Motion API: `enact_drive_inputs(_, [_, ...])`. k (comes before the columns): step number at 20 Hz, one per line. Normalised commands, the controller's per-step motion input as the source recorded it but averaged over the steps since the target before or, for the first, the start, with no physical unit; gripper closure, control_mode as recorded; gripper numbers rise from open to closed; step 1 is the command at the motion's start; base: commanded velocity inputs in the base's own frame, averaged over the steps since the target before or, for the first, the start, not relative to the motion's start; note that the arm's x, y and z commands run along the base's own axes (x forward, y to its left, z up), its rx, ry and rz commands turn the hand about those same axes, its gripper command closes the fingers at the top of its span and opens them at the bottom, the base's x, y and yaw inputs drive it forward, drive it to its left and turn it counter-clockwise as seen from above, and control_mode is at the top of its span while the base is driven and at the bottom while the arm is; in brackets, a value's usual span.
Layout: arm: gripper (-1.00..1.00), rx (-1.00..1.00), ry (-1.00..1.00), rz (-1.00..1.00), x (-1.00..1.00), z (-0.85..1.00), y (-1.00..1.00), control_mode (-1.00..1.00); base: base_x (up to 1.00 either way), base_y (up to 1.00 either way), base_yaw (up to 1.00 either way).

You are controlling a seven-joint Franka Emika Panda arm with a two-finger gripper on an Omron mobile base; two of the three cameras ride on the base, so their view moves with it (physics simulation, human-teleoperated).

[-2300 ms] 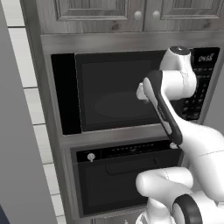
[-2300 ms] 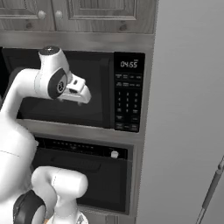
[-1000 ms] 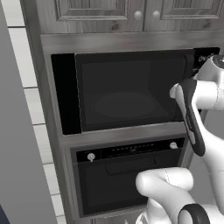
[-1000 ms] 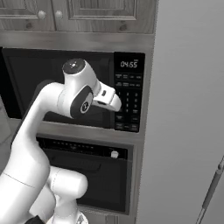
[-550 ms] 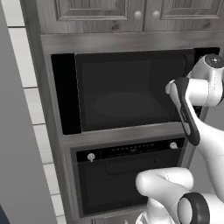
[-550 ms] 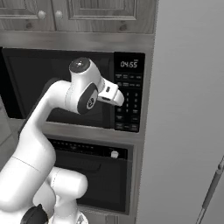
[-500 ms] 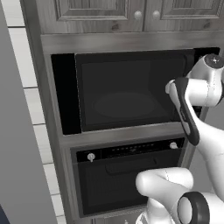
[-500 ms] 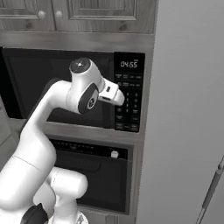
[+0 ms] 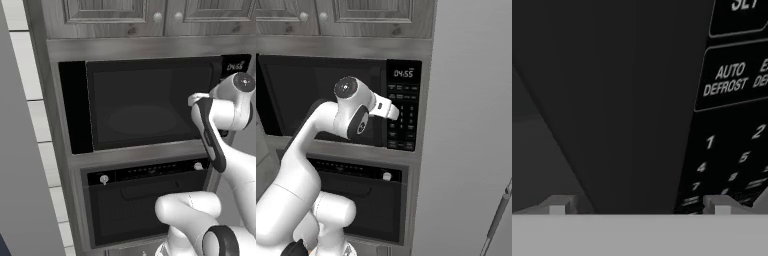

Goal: Place the sponge inside the microwave to prepare for sanitizing.

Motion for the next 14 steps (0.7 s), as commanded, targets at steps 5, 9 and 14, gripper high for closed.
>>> enact_drive_inputs(5, [-1.00,0.00,0.00,0.00,0.25,-0.09,-0.06,-1.00,0.00,0.00,0.00])
enact_drive_inputs(9, [-1.00,0.00,0.00,-0.01,0.45,-0.14,0.00,-1.00,0.00,0.00,0.00])
enact_drive_inputs(14, [1.00,0.00,0.00,0.00,0.13,-0.03,0.00,-1.00,0.00,0.00,0.00])
